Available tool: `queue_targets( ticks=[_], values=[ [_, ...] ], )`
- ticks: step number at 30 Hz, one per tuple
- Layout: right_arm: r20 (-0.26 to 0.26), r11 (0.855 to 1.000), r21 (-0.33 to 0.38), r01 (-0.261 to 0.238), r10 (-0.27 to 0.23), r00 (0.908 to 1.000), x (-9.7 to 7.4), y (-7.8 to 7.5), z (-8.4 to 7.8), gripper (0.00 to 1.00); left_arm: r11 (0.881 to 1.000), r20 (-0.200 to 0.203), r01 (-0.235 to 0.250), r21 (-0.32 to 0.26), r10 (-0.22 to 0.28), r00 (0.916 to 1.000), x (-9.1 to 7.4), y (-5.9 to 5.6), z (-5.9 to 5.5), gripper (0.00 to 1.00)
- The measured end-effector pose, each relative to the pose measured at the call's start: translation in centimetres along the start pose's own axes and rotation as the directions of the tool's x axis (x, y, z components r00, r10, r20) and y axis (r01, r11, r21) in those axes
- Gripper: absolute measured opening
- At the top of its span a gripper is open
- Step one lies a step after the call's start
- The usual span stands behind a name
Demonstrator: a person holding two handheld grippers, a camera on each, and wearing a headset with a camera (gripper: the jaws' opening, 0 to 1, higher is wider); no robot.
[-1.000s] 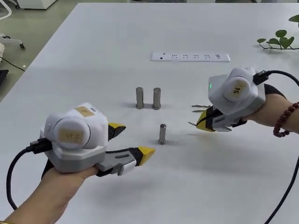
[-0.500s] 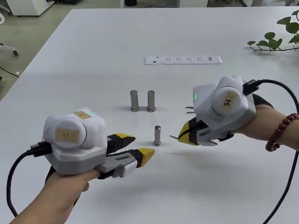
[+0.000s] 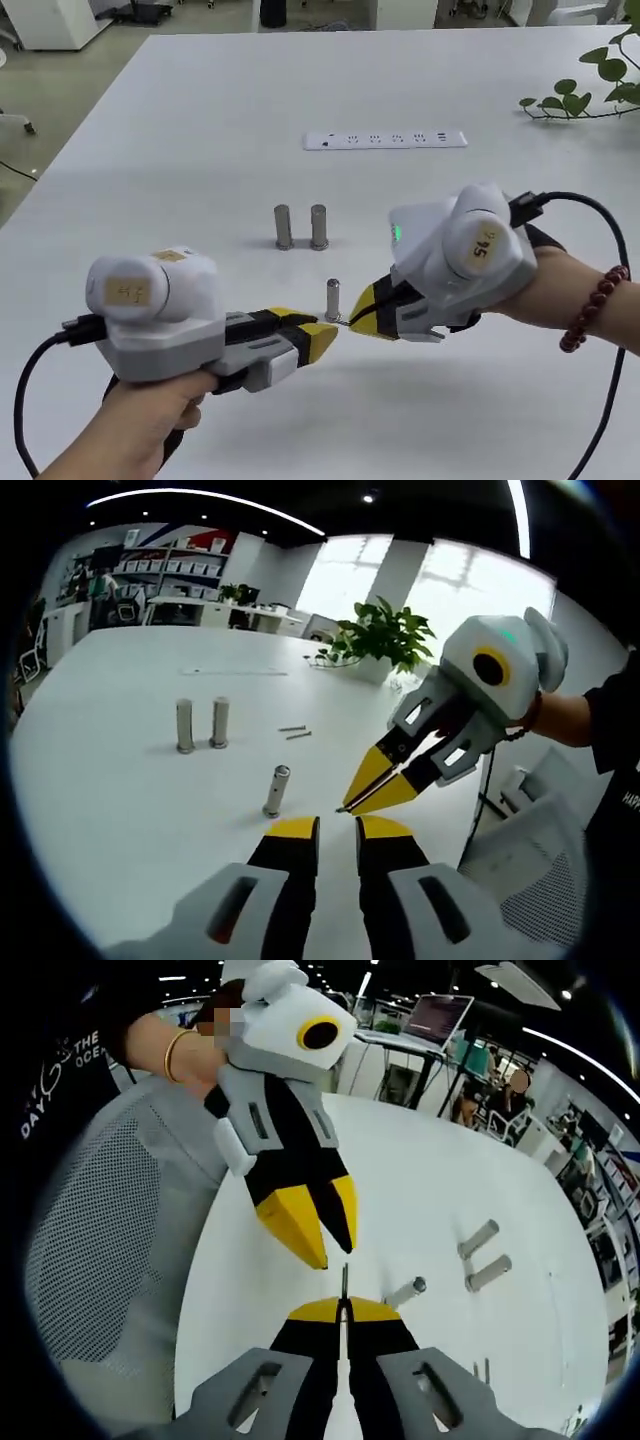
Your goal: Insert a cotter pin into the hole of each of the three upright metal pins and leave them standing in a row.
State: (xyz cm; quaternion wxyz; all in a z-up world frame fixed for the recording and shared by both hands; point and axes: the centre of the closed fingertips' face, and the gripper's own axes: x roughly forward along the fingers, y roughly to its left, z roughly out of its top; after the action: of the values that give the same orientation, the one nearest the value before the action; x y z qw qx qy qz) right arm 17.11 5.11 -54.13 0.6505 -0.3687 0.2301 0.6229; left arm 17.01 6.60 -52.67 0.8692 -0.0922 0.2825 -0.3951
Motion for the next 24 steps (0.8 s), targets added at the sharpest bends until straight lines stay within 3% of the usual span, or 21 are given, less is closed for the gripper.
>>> queue_targets(
  ticks=[14,24],
  values=[
    [0.027,0.999,-0.051,-0.019,0.020,0.9994,0.0,1.1,1.1,0.00,0.996,0.014,0.054,-0.073,-0.053,0.9985,0.0,-0.9,-0.1,0.02],
    [0.036,0.997,-0.072,-0.011,0.013,0.9993,0.0,1.4,1.6,0.00,0.994,0.011,0.045,-0.099,-0.044,0.9990,0.0,-0.8,-0.3,0.00]
  ],
)
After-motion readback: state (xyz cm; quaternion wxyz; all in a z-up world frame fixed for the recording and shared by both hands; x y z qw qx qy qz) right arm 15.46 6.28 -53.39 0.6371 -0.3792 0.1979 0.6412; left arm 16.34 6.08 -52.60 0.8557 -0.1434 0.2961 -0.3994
